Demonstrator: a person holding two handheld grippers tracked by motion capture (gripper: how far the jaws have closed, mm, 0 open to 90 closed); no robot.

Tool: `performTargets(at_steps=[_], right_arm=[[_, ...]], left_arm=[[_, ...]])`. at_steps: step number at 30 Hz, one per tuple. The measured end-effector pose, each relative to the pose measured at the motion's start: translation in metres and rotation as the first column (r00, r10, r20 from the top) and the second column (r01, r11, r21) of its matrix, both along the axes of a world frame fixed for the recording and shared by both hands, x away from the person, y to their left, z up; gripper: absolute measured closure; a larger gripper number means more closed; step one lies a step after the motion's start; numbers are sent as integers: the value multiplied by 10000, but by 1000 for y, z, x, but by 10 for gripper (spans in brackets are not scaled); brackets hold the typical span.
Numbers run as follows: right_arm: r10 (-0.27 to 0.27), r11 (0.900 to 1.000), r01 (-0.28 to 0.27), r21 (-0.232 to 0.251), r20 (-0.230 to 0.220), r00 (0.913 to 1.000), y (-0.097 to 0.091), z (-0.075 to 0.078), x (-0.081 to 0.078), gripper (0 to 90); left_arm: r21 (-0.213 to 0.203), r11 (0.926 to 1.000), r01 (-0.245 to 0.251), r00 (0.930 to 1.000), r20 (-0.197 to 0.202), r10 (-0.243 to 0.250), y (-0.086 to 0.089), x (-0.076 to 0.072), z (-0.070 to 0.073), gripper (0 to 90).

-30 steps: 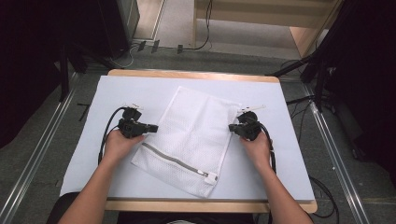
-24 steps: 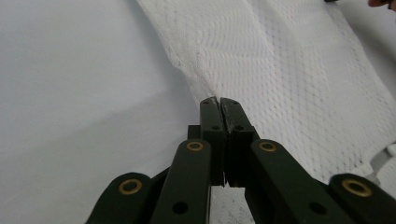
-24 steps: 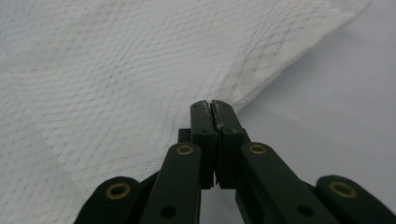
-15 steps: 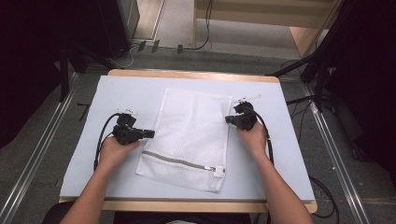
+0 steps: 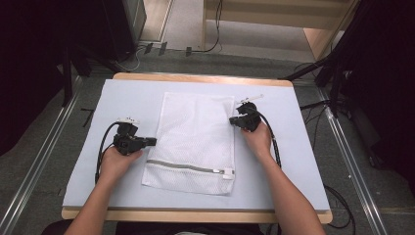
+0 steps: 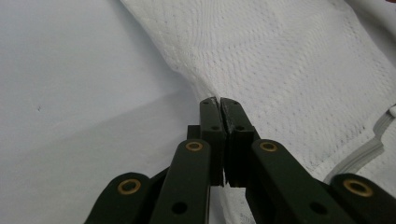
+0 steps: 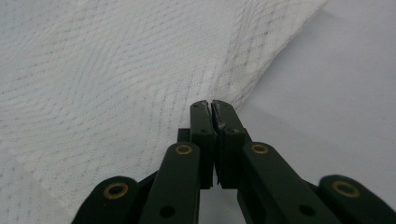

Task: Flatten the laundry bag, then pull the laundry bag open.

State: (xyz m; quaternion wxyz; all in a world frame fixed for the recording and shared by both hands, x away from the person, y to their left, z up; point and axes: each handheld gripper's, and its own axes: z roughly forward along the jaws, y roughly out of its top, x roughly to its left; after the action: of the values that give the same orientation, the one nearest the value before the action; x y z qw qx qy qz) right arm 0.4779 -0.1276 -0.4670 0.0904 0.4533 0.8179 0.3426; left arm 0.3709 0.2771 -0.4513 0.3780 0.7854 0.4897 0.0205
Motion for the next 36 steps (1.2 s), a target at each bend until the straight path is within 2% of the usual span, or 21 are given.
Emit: performTargets(at_steps=[3, 5, 7, 10, 13, 15, 19, 27, 32, 36], right_arm=[[-36, 10000, 36, 15, 37, 10000, -1, 0, 0, 890], [-95, 9999, 95, 49, -12, 10000, -1, 0, -1, 876], [-69, 10000, 68, 61, 52, 10000, -3, 1, -2, 810], [-67, 9994, 64, 342, 109, 9999, -6, 4, -5, 723], [-98, 9984, 96, 553, 20, 10000, -8, 6, -7, 679], [-94, 9986, 92, 513, 38, 9999, -9, 6, -8, 660], [-83, 9988, 74, 484, 182, 9998, -12, 11, -13, 626], [52, 9966, -76, 821, 295, 9996, -22, 22, -33, 592], [319, 9949, -352, 946, 359, 9988, -27, 27, -50, 581], [575, 9938, -602, 930, 320, 9978, -27, 29, -63, 581]], left_arm=[[110, 9999, -43, 10000, -66, 43, -1, 4, -3, 895], [1, 10000, -94, 9999, -90, 94, -1, 5, -2, 894], [-136, 9998, -108, 9998, -165, 106, -1, 5, -1, 879], [-369, 9993, -45, 9998, -193, 38, 1, 6, 2, 769], [-467, 9989, -71, 9997, -247, 59, 2, 7, 4, 715], [-329, 9994, -147, 9996, -233, 139, 2, 7, 6, 698], [-118, 9999, 24, 10000, -76, -25, 0, 4, 14, 605], [-156, 9993, 343, 9993, 159, -341, -3, -6, 33, 485], [-339, 9967, 731, 9967, 373, -719, -15, -10, 44, 458], [-245, 9954, 926, 9948, 438, -914, -24, -11, 47, 436]])
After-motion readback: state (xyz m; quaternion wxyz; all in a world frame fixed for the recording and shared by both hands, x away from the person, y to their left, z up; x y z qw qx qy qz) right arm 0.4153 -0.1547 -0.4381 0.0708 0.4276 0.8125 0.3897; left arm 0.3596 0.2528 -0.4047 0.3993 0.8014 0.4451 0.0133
